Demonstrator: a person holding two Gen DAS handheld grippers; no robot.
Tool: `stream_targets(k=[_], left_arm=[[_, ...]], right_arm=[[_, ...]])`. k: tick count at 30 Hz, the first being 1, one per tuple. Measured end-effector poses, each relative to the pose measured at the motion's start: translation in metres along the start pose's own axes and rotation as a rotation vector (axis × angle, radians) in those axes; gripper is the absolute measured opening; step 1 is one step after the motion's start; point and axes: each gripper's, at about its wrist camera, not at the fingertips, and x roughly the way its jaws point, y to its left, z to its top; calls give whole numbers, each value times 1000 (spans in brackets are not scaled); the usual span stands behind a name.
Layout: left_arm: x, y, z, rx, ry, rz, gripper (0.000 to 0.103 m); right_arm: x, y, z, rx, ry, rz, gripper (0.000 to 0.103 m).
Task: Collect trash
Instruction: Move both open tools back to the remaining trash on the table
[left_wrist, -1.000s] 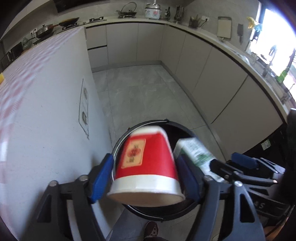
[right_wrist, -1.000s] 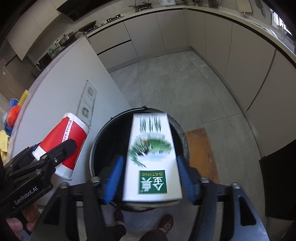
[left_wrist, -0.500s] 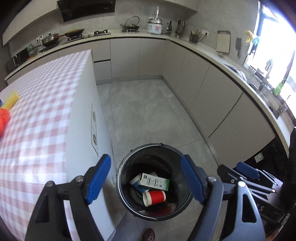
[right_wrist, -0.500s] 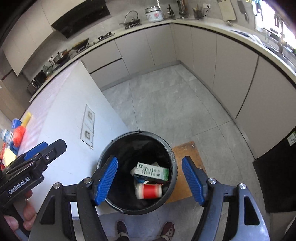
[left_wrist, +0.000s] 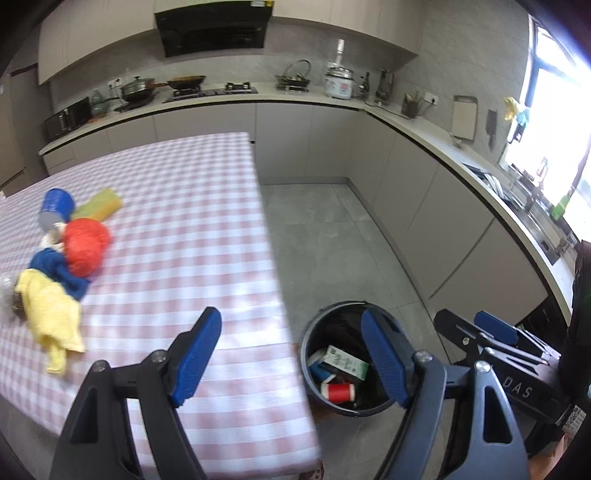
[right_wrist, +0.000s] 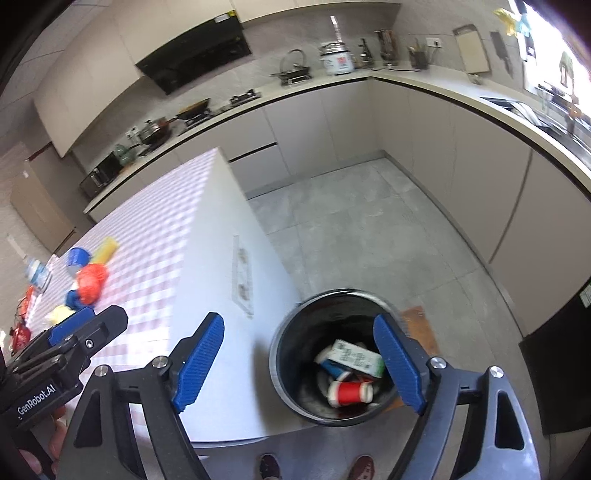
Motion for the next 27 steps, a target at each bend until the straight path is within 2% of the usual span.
stream_targets(k=[4, 11, 19, 27], left_arm=[[-13, 40, 0, -34, -21, 51, 80], [-32, 135, -11, -92, -40, 151, 80], [-41, 236, -19, -137, -57, 216, 80], [-52, 290, -23, -183, -68, 271, 80]], right_arm=[[4, 48, -3, -41, -3, 35, 85], [17, 135, -16, -103, -8, 73, 85], [38, 230, -33, -146, -12, 102, 85], [48, 289, -41, -217, 7, 149, 85]])
